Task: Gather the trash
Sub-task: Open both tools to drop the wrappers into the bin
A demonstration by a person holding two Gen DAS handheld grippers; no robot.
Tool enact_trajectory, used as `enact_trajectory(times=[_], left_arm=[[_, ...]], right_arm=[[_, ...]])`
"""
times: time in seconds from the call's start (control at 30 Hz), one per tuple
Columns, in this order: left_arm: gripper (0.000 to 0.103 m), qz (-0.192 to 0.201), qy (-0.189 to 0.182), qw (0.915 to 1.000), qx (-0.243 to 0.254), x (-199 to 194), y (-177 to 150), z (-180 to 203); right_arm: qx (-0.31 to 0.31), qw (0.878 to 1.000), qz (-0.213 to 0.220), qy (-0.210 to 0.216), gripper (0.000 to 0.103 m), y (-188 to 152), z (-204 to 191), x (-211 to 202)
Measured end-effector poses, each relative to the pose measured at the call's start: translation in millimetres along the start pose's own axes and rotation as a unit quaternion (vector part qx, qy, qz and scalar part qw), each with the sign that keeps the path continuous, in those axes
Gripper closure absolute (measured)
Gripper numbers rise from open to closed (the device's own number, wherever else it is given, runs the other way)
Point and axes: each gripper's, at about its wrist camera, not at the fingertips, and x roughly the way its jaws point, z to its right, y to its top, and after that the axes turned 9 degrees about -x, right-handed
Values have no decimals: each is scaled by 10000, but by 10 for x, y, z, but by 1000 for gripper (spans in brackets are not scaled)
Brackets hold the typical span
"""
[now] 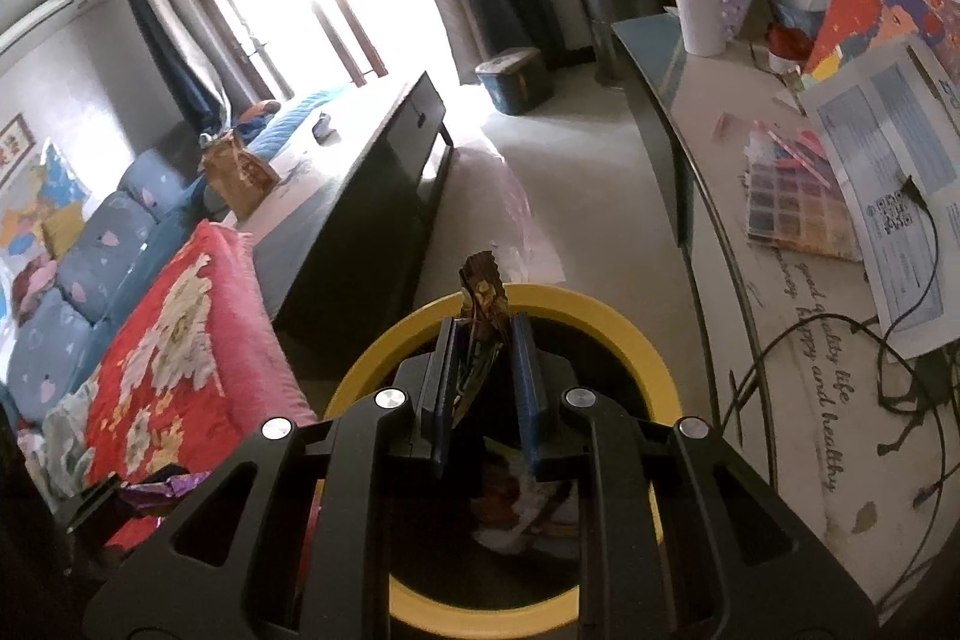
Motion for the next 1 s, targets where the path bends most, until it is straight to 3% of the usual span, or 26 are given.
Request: enact_trajectory(times=[0.5, 0.83, 1.0], left_arm=[[59, -459, 8, 9989, 46, 601, -71, 51], [57, -791, -36, 9969, 20, 910, -110, 65], [37, -824, -58, 9966, -39, 980, -69, 68]], right_arm=[[179, 9990, -395, 100, 88, -135, 172, 222], [280, 9982, -491, 177, 75, -183, 222, 285], [324, 9982, -464, 184, 71, -185, 235, 259]])
